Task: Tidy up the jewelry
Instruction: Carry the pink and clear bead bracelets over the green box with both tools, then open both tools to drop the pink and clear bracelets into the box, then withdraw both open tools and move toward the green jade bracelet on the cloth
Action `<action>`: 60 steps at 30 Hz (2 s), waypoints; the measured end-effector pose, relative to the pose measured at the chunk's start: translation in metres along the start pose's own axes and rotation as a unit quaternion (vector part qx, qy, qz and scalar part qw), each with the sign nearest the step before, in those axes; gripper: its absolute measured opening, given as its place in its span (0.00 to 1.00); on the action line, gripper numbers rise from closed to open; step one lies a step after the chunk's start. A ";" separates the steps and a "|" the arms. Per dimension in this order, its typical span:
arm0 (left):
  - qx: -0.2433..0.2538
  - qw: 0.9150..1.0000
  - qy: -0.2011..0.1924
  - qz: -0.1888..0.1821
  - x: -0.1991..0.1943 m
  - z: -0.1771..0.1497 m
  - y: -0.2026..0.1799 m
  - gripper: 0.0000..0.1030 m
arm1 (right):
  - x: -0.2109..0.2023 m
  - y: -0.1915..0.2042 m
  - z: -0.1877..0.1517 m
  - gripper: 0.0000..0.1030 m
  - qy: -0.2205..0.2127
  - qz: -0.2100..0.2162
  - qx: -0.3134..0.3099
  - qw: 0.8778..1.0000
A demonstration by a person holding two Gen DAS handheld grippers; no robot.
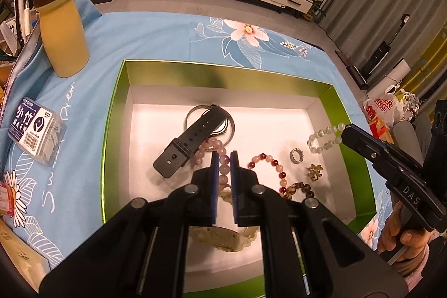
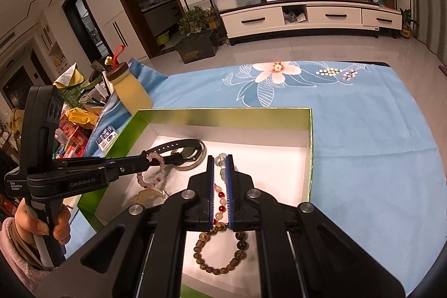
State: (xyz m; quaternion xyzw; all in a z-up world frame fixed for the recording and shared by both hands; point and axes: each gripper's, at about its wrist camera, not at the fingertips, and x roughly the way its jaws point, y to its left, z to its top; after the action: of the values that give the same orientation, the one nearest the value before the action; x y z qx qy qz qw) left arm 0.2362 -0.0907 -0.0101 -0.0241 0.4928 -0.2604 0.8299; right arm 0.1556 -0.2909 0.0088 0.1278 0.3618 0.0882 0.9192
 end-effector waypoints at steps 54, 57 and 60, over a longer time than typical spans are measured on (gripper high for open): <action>-0.012 0.999 -0.033 0.017 -0.072 -0.038 -0.014 0.84 | -0.075 0.010 -0.028 0.49 -0.041 0.025 -0.008 0.999; -0.018 0.998 -0.050 0.029 -0.093 -0.055 -0.006 0.85 | -0.087 0.022 -0.040 0.49 -0.039 0.025 -0.032 0.998; -0.021 0.997 -0.049 0.051 -0.104 -0.078 0.004 0.85 | -0.092 0.032 -0.057 0.49 -0.024 0.035 -0.039 0.998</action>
State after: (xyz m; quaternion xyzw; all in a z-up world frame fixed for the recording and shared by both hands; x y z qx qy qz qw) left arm 0.1333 -0.0224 0.0324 -0.0289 0.4578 -0.2058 0.8644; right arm 0.0476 -0.2743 0.0373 0.1065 0.3308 0.1316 0.9284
